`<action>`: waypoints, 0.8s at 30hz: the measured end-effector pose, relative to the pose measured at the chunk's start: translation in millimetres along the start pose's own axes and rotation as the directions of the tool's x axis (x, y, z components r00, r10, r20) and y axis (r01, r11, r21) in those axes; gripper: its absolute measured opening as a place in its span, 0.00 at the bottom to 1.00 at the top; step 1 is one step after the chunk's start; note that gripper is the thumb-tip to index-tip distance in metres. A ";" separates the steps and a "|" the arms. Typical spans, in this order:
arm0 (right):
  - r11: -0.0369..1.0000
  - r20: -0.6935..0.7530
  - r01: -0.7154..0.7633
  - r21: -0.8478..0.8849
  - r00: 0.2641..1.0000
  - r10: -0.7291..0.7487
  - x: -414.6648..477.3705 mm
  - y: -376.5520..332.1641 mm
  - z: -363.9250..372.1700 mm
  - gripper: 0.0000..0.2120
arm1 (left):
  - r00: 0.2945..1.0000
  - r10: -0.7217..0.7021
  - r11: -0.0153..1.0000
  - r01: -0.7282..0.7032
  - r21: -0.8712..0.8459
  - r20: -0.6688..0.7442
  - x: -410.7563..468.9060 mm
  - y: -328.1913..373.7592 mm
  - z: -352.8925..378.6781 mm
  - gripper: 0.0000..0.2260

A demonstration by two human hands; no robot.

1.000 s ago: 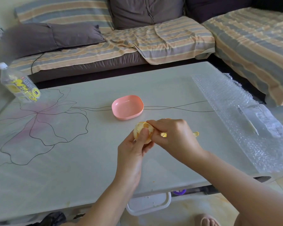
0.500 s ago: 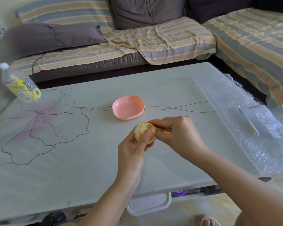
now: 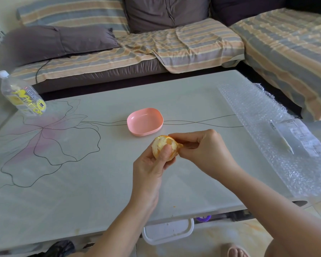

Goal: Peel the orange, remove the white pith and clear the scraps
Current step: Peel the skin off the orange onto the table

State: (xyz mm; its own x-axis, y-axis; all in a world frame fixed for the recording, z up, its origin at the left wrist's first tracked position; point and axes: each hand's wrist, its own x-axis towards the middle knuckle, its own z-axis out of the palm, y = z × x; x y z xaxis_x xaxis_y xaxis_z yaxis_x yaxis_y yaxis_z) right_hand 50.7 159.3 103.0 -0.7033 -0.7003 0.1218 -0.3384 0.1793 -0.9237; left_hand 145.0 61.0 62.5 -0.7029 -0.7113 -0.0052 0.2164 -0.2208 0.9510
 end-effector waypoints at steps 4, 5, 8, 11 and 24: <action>1.000 -0.031 0.000 0.030 1.000 0.001 -1.8 1.1 2.7 0.12 | 1.000 0.002 1.000 -0.002 -0.009 0.014 -0.2 1.2 1.1 0.34; 1.000 -0.041 0.006 0.017 0.999 -0.005 -1.9 1.5 3.2 0.12 | 1.000 -0.005 1.000 0.005 -0.014 0.017 -0.2 1.2 1.3 0.31; 1.000 -0.084 0.006 -0.014 0.996 -0.007 -1.6 1.7 4.4 0.11 | 0.999 -0.026 0.999 0.027 -0.031 0.020 -0.7 1.8 2.2 0.25; 0.999 -0.112 -0.001 -0.035 0.994 -0.003 -0.7 0.3 5.3 0.12 | 0.998 -0.055 0.998 0.056 -0.041 0.023 -0.2 3.2 3.5 0.20; 0.967 -0.062 0.084 -0.242 0.993 -0.101 3.9 -3.8 -3.5 0.12 | 0.920 -0.357 0.889 0.388 -0.244 0.161 2.0 14.6 0.2 0.19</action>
State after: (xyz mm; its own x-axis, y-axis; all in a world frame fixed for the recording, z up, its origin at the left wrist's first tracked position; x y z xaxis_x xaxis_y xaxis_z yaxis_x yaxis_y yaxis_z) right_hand 47.1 158.2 108.3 -0.7028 -0.6708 0.2371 -0.5375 0.2822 -0.7947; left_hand 146.7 56.5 76.4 -0.8330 -0.4682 -0.2947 0.0854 -0.6351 0.7677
